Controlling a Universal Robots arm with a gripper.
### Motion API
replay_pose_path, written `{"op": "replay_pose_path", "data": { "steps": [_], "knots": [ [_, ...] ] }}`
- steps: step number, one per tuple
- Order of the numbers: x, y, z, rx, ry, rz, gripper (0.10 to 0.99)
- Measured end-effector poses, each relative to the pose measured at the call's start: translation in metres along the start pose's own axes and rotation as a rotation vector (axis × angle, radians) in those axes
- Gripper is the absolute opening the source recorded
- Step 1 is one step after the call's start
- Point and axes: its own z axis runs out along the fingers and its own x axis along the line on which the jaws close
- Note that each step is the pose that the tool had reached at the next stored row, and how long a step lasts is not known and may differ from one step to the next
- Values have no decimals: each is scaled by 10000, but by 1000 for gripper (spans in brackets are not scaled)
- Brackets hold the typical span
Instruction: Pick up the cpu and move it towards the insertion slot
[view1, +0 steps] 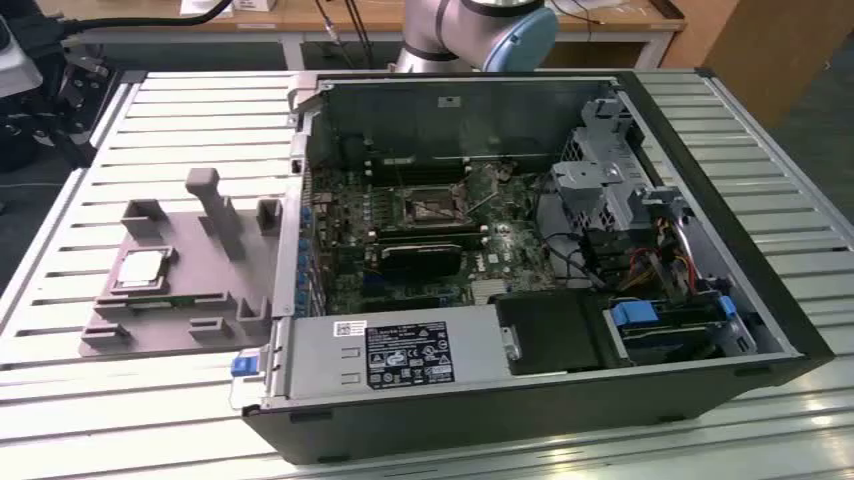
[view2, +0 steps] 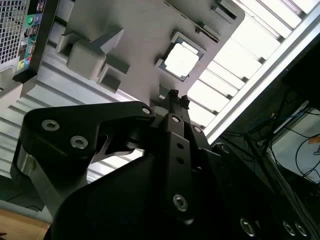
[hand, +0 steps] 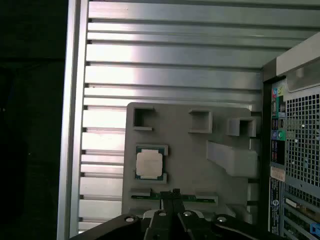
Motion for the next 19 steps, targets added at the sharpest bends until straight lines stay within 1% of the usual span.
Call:
{"op": "replay_pose_path", "data": {
  "steps": [12,16,19],
  "knots": [
    [0,0,2,0,0,0,102],
    [1,-2,38,-1,0,0,102],
    [3,-3,89,0,0,0,102]
  ]
}}
